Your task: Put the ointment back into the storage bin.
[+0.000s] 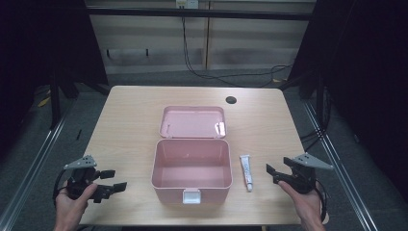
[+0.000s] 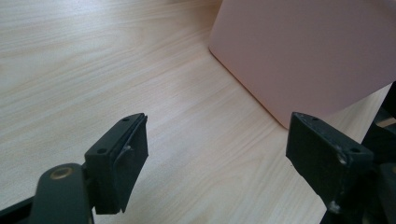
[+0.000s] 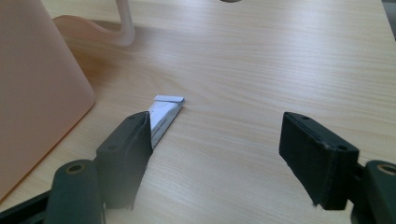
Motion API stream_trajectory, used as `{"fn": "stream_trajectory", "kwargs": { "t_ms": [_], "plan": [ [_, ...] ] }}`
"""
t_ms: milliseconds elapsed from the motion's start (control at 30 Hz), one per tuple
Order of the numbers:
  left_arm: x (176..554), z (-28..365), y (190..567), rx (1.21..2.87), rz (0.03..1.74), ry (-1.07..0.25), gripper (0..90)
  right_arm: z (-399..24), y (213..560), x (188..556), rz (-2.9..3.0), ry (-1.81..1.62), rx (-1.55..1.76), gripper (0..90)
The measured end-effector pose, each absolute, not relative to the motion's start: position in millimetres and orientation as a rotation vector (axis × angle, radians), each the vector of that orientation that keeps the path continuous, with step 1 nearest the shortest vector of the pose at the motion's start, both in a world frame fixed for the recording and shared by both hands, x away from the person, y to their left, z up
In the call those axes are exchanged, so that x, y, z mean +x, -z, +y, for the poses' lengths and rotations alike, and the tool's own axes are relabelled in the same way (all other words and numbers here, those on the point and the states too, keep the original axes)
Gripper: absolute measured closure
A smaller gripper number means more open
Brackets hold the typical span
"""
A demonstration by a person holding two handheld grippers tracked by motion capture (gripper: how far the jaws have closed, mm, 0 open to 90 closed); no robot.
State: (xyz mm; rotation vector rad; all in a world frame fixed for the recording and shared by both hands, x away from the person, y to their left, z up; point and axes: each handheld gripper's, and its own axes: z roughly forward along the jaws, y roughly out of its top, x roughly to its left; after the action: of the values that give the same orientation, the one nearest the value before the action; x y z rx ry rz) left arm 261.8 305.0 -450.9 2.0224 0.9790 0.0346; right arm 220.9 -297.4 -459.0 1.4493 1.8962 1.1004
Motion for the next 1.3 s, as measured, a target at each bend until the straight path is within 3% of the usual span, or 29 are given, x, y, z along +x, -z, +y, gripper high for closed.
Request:
{"fn": "stream_trajectory", "kwargs": {
  "t_ms": [333, 700, 1100, 1133, 1300],
  "plan": [
    [261, 303, 451, 2.044, 0.965, -0.030, 22.2, -300, 457, 222, 1.944, -1.128, 1.477, 24.5],
    [261, 303, 451, 2.047, 0.964, -0.030, 22.2, -298, 445, 226, 2.035, -1.147, 1.467, 37.7],
    [261, 302, 452, 2.060, 0.966, -0.028, 22.2, -293, 434, 232, 2.098, -1.094, 1.574, 40.5],
    [261, 302, 452, 2.059, 0.967, -0.029, 22.2, -291, 432, 233, 2.112, -1.094, 1.578, 45.2],
    [262, 302, 452, 2.057, 0.969, -0.025, 22.2, -288, 429, 235, 2.131, -1.091, 1.578, 48.2]
  ]
}}
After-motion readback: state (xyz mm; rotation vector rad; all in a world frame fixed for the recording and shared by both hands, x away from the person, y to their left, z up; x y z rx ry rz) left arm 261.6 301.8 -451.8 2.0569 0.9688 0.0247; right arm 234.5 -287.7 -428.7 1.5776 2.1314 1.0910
